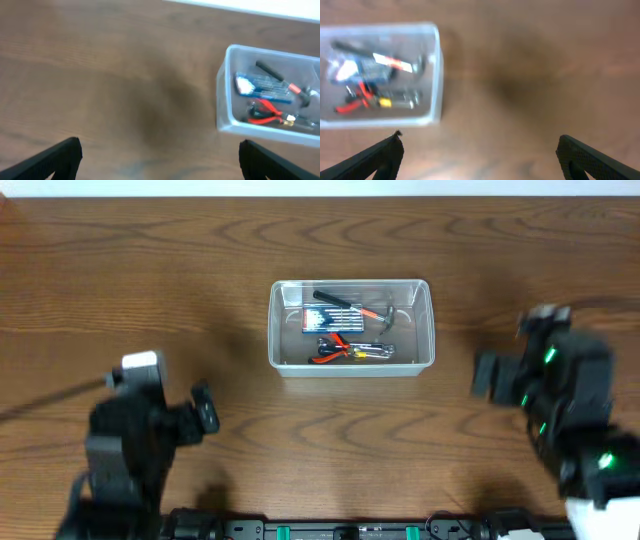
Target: Pack container
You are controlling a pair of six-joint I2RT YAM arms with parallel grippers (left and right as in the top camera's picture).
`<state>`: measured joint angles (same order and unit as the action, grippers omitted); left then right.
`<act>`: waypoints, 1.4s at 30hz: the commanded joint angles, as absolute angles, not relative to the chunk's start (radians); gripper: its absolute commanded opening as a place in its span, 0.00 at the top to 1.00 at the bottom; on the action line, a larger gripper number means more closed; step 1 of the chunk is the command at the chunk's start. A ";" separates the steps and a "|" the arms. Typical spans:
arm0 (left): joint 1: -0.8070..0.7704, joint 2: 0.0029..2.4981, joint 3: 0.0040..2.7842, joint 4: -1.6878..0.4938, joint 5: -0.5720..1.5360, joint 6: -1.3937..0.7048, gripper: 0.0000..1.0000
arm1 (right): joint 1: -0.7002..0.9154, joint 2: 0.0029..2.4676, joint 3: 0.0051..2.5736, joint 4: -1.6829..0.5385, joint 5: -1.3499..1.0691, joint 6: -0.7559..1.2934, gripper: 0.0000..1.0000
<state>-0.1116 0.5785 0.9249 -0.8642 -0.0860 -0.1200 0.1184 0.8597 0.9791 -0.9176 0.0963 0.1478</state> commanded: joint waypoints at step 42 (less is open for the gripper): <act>-0.124 0.355 0.798 -0.807 -0.099 -0.038 0.02 | 0.115 0.131 0.712 -0.936 0.132 0.099 0.01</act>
